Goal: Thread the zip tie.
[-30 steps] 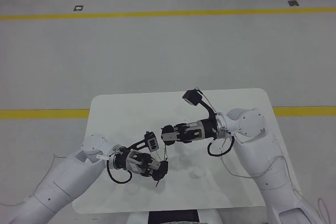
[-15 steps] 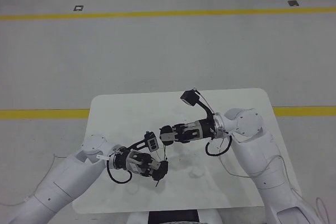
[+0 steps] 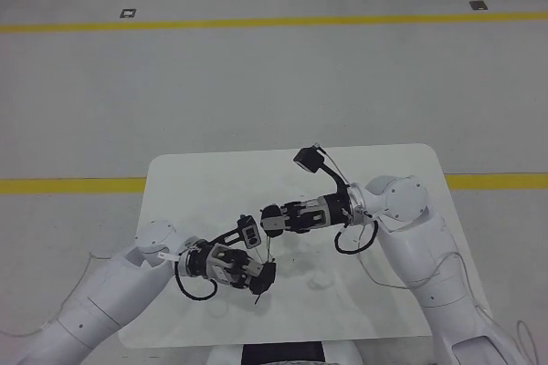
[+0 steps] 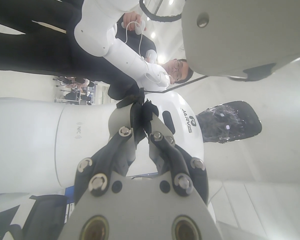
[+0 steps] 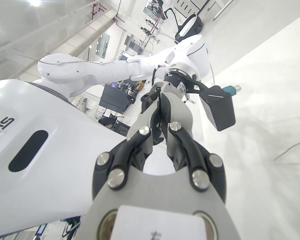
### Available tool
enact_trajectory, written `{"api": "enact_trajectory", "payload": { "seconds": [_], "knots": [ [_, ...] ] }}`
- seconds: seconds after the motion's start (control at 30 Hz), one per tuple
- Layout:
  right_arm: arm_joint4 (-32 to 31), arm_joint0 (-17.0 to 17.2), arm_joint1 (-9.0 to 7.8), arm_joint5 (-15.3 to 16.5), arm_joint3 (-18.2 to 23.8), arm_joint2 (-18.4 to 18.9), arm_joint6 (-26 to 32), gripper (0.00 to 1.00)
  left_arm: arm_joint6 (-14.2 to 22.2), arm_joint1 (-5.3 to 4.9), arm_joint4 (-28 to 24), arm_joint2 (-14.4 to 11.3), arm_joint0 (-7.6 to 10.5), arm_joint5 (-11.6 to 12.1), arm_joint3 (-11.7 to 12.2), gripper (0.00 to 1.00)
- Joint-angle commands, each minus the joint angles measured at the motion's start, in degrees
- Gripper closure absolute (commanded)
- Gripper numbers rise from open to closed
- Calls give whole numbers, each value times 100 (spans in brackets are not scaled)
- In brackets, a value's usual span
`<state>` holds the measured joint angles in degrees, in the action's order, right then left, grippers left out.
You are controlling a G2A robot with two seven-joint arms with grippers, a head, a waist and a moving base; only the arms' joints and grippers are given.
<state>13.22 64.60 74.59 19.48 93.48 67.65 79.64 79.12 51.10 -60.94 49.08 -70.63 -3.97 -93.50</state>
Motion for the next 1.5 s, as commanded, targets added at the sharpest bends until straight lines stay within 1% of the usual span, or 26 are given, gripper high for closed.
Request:
{"api": "enact_trajectory", "payload": {
  "seconds": [0.0,0.2,0.47,0.8,1.07,1.47],
  "knots": [
    [17,5,-17,0,8,9,0,100,46,4,-61,13,-4,-12,9,100],
    [105,27,-75,0,52,47,0,100,52,10,-185,-5,-16,-62,-33,100],
    [209,63,-144,0,76,85,0,100,52,7,-304,-41,-6,-70,-45,100],
    [237,107,-227,0,106,115,0,100,52,-9,-523,-139,17,-107,-114,100],
    [305,140,-286,0,169,146,0,100,52,-39,-619,-235,72,-99,-128,100],
    [369,127,-372,0,225,96,0,100,52,-89,-677,-356,154,-51,-125,100]
  ]
}}
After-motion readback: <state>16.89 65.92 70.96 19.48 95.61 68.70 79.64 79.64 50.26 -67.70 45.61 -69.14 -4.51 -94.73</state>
